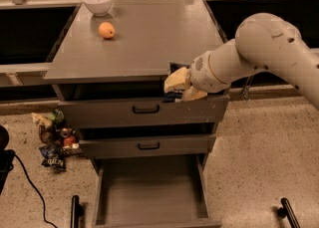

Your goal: Pick rxbar blueberry from bottom drawer and place on counter

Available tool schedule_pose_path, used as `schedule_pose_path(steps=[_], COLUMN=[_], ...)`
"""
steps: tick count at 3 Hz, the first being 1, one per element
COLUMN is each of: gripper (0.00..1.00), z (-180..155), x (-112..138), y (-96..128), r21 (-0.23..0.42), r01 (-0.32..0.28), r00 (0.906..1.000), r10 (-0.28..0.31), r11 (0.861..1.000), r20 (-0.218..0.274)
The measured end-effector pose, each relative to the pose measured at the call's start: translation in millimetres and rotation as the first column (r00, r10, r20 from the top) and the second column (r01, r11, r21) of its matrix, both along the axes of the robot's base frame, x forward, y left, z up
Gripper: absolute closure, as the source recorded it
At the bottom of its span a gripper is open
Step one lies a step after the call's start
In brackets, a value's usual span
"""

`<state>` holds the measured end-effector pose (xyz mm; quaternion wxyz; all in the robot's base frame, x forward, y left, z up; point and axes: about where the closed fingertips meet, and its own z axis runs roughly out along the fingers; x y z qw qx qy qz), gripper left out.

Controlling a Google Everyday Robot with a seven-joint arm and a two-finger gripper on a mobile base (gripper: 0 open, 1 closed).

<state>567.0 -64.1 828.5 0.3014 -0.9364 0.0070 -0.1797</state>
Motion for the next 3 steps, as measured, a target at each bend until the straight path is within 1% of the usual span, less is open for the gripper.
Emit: schedule_pose_path(steps=[1, 2, 3], gripper=[1.00, 1.00, 1.00], z=[23, 60, 75], x=[29, 72, 109], y=[-16, -34, -48], r21=[-0.091, -0.185, -0.213], r01=[0.000, 0.040, 0.100], r00=[0.9993, 0.9943, 0.9856], r10=[0.004, -0.020, -0.067], r11=[0.996, 0.982, 0.972], r20=[0.038, 0.105, 0.155])
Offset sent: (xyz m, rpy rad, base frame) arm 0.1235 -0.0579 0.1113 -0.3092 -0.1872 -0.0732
